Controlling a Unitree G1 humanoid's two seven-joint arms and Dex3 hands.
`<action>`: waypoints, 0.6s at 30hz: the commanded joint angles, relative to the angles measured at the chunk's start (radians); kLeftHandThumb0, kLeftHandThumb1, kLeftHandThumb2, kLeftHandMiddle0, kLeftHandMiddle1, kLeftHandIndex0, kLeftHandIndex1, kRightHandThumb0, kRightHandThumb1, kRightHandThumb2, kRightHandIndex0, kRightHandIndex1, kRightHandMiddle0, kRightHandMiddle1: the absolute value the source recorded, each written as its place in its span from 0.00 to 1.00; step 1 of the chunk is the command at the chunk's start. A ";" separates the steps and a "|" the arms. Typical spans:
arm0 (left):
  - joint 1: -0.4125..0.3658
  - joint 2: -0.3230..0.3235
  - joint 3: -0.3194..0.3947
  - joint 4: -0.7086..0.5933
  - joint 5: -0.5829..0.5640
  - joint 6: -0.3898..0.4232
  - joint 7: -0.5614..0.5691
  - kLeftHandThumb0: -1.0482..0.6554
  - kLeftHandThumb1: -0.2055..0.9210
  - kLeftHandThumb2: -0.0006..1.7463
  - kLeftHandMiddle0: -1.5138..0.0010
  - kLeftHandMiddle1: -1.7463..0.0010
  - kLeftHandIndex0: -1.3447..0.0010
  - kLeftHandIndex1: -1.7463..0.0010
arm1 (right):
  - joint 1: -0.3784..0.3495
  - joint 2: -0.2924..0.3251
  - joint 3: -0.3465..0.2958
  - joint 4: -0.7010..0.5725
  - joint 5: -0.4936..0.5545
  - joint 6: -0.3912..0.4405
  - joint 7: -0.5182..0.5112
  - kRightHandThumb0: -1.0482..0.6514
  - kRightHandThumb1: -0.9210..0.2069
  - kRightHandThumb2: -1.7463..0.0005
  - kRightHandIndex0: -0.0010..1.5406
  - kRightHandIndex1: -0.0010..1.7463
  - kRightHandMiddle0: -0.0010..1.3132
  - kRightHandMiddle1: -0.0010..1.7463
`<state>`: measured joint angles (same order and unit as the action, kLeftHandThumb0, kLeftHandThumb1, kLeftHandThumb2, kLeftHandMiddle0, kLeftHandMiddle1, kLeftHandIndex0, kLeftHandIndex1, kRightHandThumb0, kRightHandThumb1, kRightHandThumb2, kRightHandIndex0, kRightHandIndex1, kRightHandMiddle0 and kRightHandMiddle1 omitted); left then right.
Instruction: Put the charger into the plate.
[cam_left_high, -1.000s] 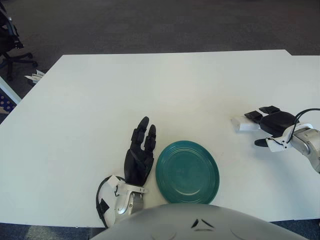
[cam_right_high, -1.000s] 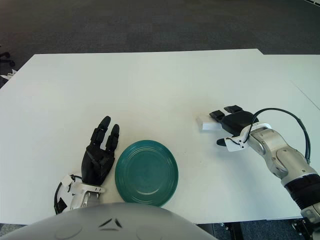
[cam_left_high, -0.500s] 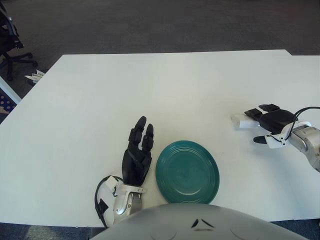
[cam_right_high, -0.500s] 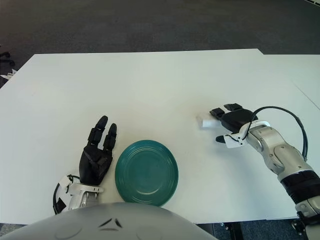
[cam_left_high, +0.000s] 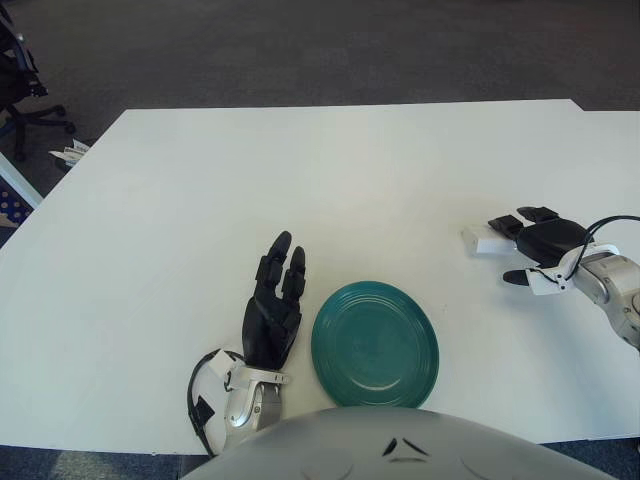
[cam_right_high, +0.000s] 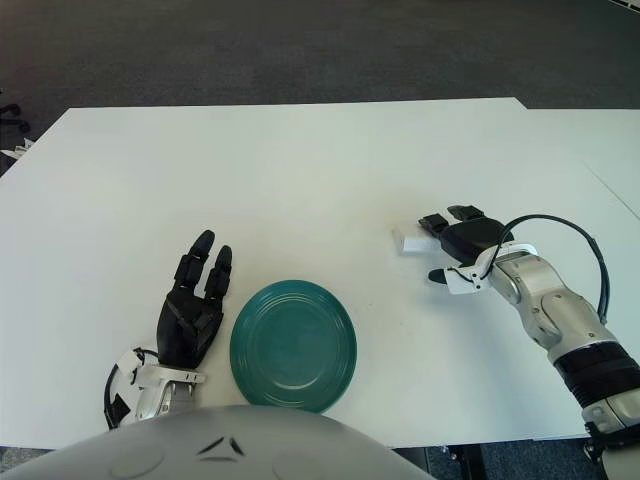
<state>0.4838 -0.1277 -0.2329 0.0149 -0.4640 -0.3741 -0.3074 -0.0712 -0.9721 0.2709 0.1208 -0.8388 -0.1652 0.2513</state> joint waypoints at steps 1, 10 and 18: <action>-0.046 -0.057 0.024 0.074 -0.004 0.033 0.020 0.04 1.00 0.62 0.88 0.99 1.00 0.66 | 0.000 -0.002 0.014 0.011 -0.002 -0.031 0.022 0.03 0.00 0.52 0.19 0.01 0.00 0.31; -0.058 -0.061 0.027 0.086 -0.017 0.025 0.007 0.04 1.00 0.63 0.88 0.99 1.00 0.64 | -0.015 0.004 0.001 -0.003 0.014 -0.046 0.056 0.01 0.00 0.53 0.17 0.00 0.00 0.30; -0.069 -0.060 0.028 0.098 -0.018 0.018 0.001 0.04 1.00 0.63 0.88 1.00 1.00 0.65 | -0.042 -0.001 -0.005 0.008 0.019 -0.067 0.070 0.00 0.00 0.54 0.18 0.01 0.00 0.32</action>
<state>0.4757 -0.1246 -0.2326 0.0205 -0.4752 -0.3784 -0.3098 -0.1044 -0.9721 0.2642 0.1169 -0.8290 -0.2161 0.3007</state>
